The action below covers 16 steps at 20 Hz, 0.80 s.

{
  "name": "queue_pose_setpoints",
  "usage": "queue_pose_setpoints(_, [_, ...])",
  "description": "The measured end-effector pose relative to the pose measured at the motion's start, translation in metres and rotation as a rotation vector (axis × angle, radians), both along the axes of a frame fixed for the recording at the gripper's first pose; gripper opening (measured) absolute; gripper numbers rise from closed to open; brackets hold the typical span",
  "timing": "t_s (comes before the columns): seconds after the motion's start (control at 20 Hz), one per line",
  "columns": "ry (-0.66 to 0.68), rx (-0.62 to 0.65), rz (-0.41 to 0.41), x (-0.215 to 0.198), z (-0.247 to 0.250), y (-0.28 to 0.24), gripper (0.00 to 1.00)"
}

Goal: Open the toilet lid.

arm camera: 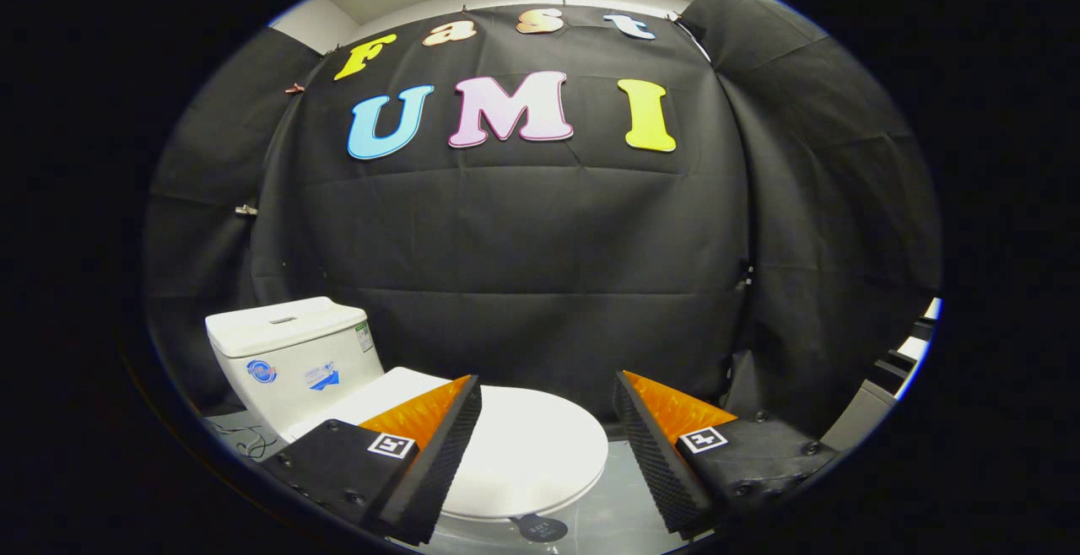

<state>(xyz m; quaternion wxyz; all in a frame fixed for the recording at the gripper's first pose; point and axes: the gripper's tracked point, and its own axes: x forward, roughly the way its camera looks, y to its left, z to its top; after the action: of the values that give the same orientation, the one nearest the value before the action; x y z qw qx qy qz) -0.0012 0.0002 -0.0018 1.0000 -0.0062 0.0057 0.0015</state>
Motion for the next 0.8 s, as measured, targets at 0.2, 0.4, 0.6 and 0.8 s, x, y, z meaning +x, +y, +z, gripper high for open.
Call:
queue_pose_setpoints(0.2, [0.009,-0.005,-0.002,0.001,-0.004,-0.002,0.98])
queue_pose_setpoints(0.4, [0.022,-0.001,-0.002,0.002,-0.009,-0.004,0.98])
queue_pose_setpoints(0.6, [0.094,0.001,-0.003,0.001,-0.037,-0.015,0.98])
queue_pose_setpoints(0.8, [0.205,0.104,-0.026,-0.003,-0.08,-0.032,0.98])
